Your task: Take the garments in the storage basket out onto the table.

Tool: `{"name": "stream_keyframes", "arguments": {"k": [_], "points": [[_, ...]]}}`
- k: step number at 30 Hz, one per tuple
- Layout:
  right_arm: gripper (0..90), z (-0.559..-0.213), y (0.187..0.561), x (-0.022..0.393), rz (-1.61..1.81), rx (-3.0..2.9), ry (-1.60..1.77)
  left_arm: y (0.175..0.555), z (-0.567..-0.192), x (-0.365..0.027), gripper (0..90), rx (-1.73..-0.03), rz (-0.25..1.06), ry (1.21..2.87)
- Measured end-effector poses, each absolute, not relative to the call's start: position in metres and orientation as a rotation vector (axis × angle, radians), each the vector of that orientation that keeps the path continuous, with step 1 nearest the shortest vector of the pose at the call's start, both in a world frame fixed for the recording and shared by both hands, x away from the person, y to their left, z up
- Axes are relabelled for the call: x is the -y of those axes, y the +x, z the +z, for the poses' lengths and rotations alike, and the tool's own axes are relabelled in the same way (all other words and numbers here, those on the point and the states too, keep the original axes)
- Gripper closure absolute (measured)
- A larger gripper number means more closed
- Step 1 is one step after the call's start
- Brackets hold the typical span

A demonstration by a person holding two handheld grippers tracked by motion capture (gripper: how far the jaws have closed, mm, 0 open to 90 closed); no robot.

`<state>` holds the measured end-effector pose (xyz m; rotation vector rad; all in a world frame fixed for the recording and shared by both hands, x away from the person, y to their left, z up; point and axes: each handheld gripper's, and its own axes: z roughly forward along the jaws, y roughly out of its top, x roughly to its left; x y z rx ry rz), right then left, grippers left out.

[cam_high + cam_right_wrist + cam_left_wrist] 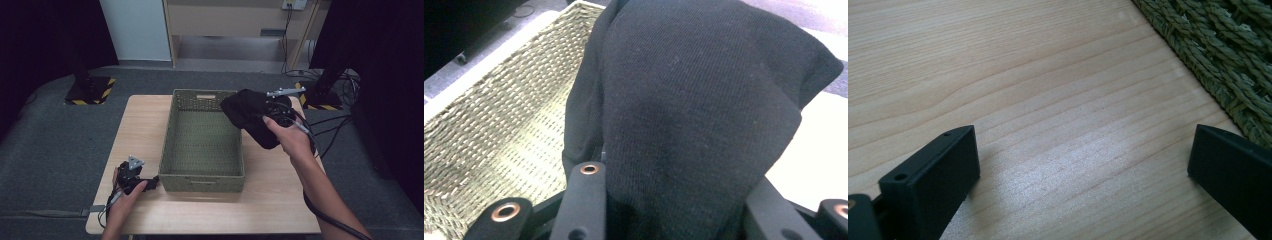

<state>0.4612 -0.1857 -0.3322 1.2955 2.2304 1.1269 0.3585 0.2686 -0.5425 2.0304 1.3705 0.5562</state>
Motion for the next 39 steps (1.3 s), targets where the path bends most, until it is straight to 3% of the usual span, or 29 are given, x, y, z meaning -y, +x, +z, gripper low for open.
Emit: {"name": "stream_keyframes", "arguments": {"k": [24, 39], "points": [[67.4, -0.341, 0.463, 0.227, 1.104, -2.166, 1.383, 0.359, -0.542, -0.269, 0.0, -1.37, 0.556, 2.031], [67.5, -0.383, 0.475, 0.252, 1.043, -2.123, 1.487, 0.358, -0.542, -0.269, 0.0, -1.37, 0.556, 2.03]]}}
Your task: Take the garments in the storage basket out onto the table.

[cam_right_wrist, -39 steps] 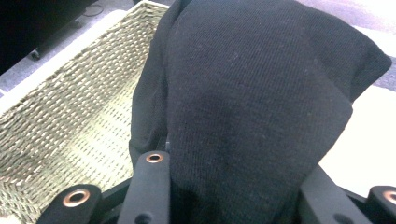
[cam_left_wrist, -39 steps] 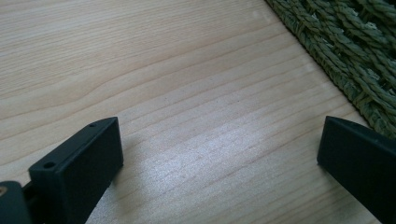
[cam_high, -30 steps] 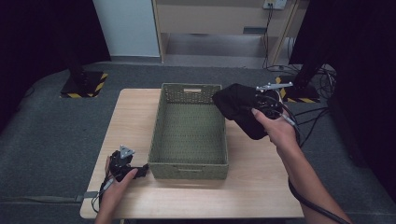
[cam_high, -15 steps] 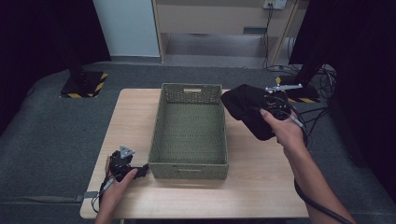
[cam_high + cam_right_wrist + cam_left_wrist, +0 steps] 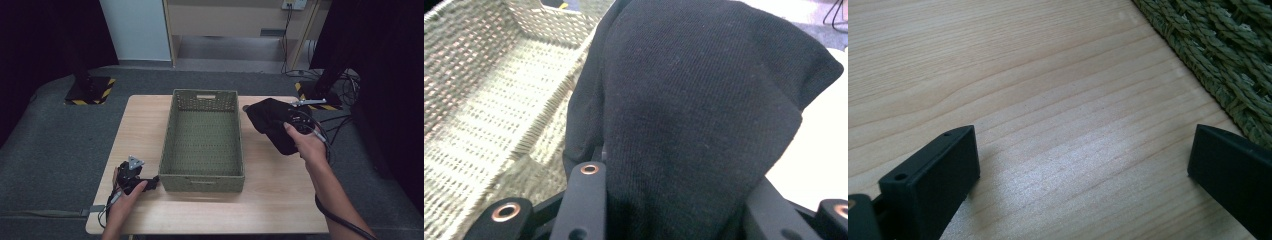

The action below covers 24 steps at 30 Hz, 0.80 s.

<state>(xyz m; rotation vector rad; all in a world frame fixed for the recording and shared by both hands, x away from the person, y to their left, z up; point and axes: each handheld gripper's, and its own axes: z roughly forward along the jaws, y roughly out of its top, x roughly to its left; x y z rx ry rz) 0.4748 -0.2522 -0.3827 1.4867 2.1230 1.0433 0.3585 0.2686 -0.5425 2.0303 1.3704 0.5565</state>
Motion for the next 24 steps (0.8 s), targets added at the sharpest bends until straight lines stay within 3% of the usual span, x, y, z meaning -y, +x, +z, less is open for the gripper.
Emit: {"name": "stream_keyframes", "arguments": {"k": [24], "points": [[67.3, -0.433, 0.494, 0.252, 0.991, -2.143, 1.558, 0.358, -0.542, -0.269, 0.0, -1.37, 0.557, 2.031]]}}
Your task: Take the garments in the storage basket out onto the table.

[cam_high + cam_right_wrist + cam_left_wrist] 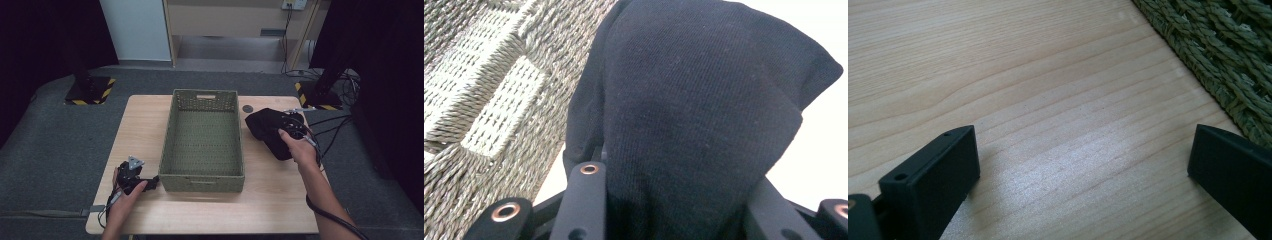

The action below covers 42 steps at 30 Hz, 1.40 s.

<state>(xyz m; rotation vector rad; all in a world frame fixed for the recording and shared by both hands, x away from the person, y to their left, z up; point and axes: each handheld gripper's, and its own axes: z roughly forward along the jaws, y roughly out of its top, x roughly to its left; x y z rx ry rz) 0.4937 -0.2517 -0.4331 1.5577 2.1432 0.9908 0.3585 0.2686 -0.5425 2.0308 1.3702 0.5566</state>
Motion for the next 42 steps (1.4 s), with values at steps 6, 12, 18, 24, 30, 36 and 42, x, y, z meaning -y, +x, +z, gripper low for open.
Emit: {"name": "stream_keyframes", "arguments": {"k": [6, 12, 18, 24, 30, 36, 42], "points": [[67.0, -0.442, 0.497, 0.249, 0.968, -2.156, 1.569, 0.358, -0.542, -0.269, 0.0, -1.37, 0.557, 2.031], [66.6, -0.458, 0.502, 0.247, 0.934, -2.166, 1.593, 0.358, -0.542, -0.269, 0.0, -1.37, 0.557, 2.031], [66.3, -0.471, 0.507, 0.246, 0.901, -2.173, 1.614, 0.358, -0.542, -0.269, 0.0, -1.37, 0.557, 2.031], [65.6, -0.487, 0.509, 0.249, 0.873, -2.168, 1.66, 0.358, -0.542, -0.269, 0.0, -1.37, 0.557, 2.031], [64.8, -0.496, 0.507, 0.249, 0.848, -2.179, 1.662, 0.358, -0.542, -0.269, 0.0, -1.37, 0.557, 2.031], [62.1, -0.5, 0.507, 0.249, 0.847, -2.175, 1.669, 0.358, -0.542, -0.269, 0.0, -1.37, 0.557, 2.031], [50.9, -0.501, 0.506, 0.247, 0.865, -2.185, 1.678, 0.358, -0.542, -0.269, 0.0, -1.371, 0.557, 2.031]]}}
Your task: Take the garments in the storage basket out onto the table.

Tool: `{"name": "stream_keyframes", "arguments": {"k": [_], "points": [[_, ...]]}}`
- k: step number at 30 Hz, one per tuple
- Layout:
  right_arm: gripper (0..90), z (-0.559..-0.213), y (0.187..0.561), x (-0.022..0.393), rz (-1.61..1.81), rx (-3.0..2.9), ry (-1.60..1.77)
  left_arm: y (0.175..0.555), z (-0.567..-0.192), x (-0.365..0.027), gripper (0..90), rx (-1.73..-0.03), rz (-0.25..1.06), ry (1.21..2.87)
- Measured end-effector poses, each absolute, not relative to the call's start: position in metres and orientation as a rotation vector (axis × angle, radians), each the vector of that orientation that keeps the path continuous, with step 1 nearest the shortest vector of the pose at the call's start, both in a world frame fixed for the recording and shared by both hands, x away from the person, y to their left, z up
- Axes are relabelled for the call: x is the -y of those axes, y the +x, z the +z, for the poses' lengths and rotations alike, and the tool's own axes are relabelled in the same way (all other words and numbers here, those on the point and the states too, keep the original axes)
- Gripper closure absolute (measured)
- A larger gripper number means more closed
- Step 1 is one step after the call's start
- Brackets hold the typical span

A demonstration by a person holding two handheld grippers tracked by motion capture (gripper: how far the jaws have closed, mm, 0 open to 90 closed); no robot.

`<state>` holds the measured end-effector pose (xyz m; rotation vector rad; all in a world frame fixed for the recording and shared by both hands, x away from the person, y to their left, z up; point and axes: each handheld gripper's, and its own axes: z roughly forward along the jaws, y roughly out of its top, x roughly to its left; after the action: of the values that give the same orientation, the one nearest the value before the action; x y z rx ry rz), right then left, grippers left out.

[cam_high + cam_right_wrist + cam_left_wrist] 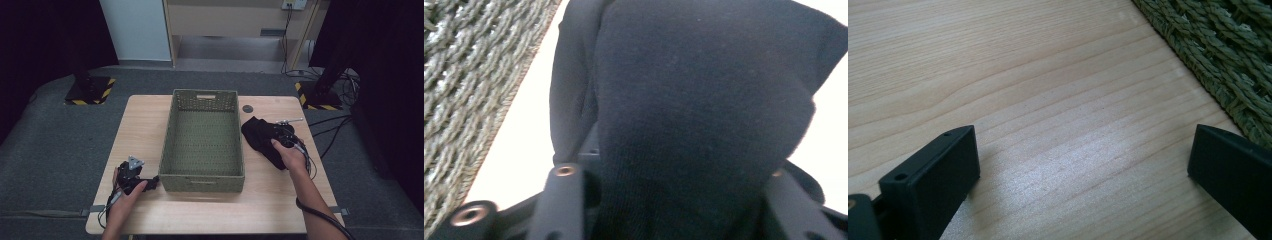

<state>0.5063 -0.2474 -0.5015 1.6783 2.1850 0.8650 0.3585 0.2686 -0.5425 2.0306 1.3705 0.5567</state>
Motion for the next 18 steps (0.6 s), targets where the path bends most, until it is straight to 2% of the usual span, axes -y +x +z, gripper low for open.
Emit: {"name": "stream_keyframes", "arguments": {"k": [9, 18], "points": [[12.9, -0.494, 0.502, 0.248, 0.889, -2.159, 1.719, 0.358, -0.542, -0.269, 0.0, -1.37, 0.557, 2.031], [4.1, -0.477, 0.484, 0.248, 0.929, -2.118, 1.665, 0.358, -0.542, -0.269, 0.0, -1.37, 0.557, 2.031]]}}
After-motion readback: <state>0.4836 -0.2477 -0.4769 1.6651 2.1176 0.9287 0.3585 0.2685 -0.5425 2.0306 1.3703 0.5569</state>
